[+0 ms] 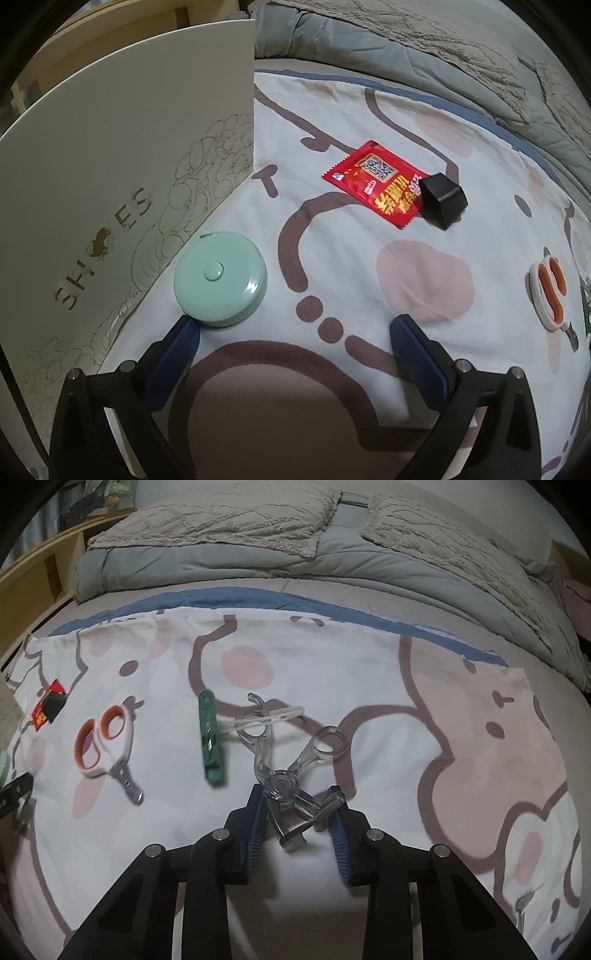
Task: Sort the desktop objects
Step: 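Close the right tool on the clear clamp while the left tool grasps the tape measure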
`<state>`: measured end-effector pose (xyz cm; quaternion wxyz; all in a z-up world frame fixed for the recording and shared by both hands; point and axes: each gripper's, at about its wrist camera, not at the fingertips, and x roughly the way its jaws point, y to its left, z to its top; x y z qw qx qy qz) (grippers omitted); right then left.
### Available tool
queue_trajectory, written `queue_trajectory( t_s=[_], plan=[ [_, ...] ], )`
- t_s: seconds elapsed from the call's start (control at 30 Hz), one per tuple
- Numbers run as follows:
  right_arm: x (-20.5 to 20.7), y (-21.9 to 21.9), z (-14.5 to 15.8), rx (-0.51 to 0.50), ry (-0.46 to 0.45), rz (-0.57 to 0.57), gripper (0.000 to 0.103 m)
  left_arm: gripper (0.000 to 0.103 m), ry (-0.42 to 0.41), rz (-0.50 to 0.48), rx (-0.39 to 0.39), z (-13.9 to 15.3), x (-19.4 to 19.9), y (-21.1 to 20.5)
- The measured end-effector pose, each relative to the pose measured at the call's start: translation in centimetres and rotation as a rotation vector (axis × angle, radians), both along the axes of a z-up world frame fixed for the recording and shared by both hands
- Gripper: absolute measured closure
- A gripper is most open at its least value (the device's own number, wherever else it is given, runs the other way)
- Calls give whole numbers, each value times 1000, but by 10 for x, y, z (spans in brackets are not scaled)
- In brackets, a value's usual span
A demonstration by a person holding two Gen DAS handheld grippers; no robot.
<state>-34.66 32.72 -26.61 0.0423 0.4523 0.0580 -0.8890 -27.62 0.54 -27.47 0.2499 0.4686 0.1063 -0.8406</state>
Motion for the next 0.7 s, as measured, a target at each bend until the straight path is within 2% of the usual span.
queue_trajectory(
  t_s=[0.53, 0.7],
  plan=[
    [47, 3, -2, -78, 6, 18, 69, 0, -2, 126, 6, 2, -11, -18],
    [60, -1, -3, -95, 14, 26, 69, 0, 25, 186, 16, 4, -11, -24]
  ],
)
